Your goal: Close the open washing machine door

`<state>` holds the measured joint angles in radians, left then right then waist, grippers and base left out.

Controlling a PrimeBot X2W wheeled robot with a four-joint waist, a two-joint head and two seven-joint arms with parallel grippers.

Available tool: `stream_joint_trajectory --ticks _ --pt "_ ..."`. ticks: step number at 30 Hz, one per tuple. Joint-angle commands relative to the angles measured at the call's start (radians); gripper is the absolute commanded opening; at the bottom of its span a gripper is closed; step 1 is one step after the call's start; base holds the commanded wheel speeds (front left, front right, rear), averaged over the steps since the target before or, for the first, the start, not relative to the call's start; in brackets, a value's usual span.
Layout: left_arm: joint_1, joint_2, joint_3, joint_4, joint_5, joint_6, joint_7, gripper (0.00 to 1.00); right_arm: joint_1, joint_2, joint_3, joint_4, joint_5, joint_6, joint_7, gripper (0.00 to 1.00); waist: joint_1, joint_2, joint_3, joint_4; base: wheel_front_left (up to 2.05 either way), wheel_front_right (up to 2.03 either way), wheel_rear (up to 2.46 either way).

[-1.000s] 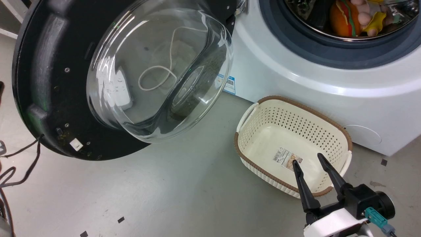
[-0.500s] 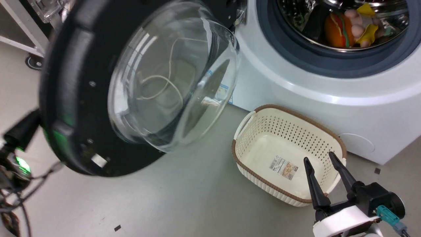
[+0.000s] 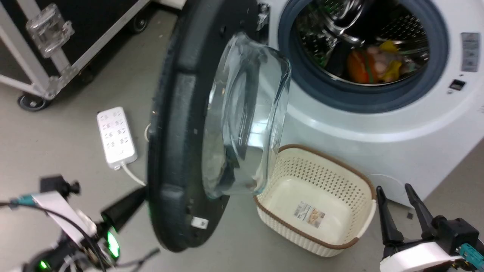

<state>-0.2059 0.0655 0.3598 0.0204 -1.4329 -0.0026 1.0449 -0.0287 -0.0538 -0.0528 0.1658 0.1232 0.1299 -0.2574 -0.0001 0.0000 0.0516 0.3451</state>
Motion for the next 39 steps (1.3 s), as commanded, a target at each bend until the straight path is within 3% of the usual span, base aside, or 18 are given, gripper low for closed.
stream_joint_trajectory --ticks 1,6,12,18,24,31,39 --pt "0.055 -0.012 -0.034 -0.022 -0.024 -0.001 -0.013 0.0 0.015 0.003 -0.012 0.002 0.006 0.001 -0.004 1.0 0.0001 0.0 -0.031 -0.036 0.0 0.0 0.0" --pt "0.161 -0.015 -0.183 -0.053 -0.133 0.007 -0.176 0.0 0.016 0.003 -0.023 -0.001 -0.001 0.001 -0.004 1.0 0.0001 0.0 -0.035 -0.116 0.0 0.0 0.0" --pt "0.21 -0.015 -0.373 -0.052 -0.198 -0.035 -0.371 0.0 0.011 0.003 -0.023 -0.006 -0.016 0.001 -0.004 1.0 0.0001 0.0 -0.001 -0.235 0.0 0.0 0.0" --pt "0.182 -0.015 -0.475 -0.021 -0.244 -0.075 -0.489 0.0 -0.004 0.003 -0.031 -0.011 -0.022 0.001 -0.004 1.0 0.0001 0.0 0.044 -0.345 0.0 0.0 0.0" --pt "0.062 -0.015 -0.579 0.049 -0.314 -0.113 -0.68 0.0 -0.037 0.003 -0.029 -0.013 -0.003 0.001 -0.004 1.0 0.0001 0.0 0.112 -0.509 0.0 0.0 0.0" --pt "-0.106 -0.015 -0.65 0.128 -0.33 -0.122 -0.819 0.0 -0.056 0.004 -0.024 -0.01 0.02 0.001 -0.004 1.0 0.0001 0.0 0.173 -0.627 0.0 0.0 0.0" --pt "-0.355 -0.015 -0.672 0.323 -0.343 -0.122 -1.027 0.0 -0.075 0.004 -0.002 -0.006 0.055 0.001 -0.004 1.0 0.0001 0.0 0.232 -0.716 0.0 0.0 0.0"
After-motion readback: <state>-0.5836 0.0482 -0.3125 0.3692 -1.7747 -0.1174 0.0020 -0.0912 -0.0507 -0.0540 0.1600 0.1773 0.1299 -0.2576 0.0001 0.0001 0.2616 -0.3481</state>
